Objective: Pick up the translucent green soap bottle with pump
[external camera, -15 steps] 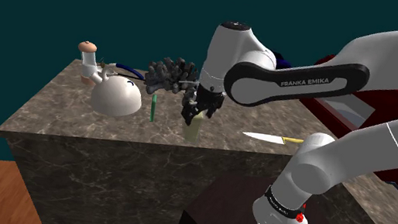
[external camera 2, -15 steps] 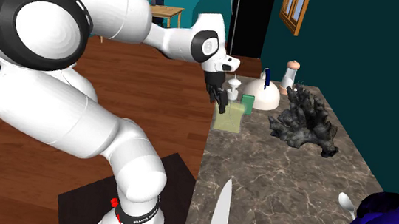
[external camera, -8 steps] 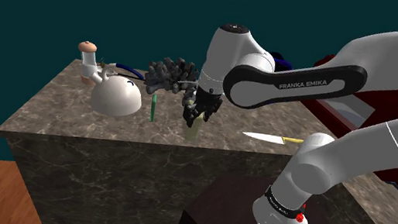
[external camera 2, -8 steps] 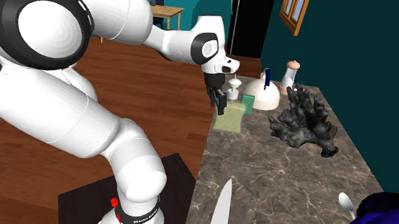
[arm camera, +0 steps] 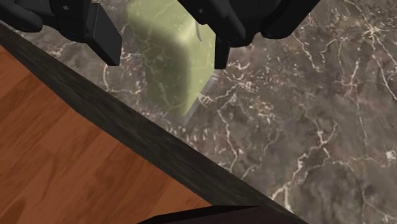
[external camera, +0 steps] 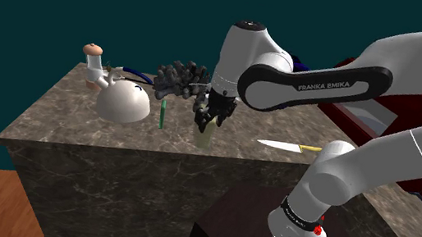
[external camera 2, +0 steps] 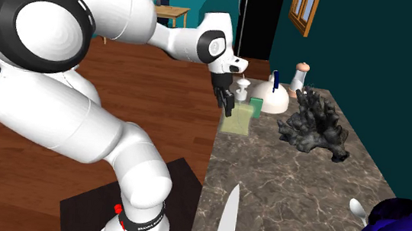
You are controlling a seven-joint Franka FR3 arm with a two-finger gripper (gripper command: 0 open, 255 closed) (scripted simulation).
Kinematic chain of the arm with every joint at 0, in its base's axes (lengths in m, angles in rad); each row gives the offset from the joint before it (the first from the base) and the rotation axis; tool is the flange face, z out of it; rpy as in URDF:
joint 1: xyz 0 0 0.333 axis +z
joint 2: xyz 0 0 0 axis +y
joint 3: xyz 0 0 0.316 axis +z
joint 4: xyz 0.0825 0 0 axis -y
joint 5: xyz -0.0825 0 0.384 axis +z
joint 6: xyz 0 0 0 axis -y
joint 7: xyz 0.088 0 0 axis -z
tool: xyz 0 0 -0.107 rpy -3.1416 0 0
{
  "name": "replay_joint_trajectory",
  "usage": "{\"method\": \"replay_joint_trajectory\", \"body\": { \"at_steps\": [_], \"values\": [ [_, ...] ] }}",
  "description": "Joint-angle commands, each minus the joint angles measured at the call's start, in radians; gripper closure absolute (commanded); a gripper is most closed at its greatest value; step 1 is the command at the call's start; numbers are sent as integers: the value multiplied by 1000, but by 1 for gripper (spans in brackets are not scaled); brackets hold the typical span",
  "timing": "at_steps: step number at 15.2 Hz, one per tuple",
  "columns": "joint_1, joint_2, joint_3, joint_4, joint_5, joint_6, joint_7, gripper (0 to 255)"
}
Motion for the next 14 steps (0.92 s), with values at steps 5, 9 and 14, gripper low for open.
{"method": "replay_joint_trajectory", "body": {
  "at_steps": [5,9,14],
  "values": [
    [-1,-20,-16,67,-3,-87,-12,255],
    [-3,-28,-25,115,-6,-142,-20,255],
    [-5,-31,-31,155,-9,-185,-25,255]
  ]
}}
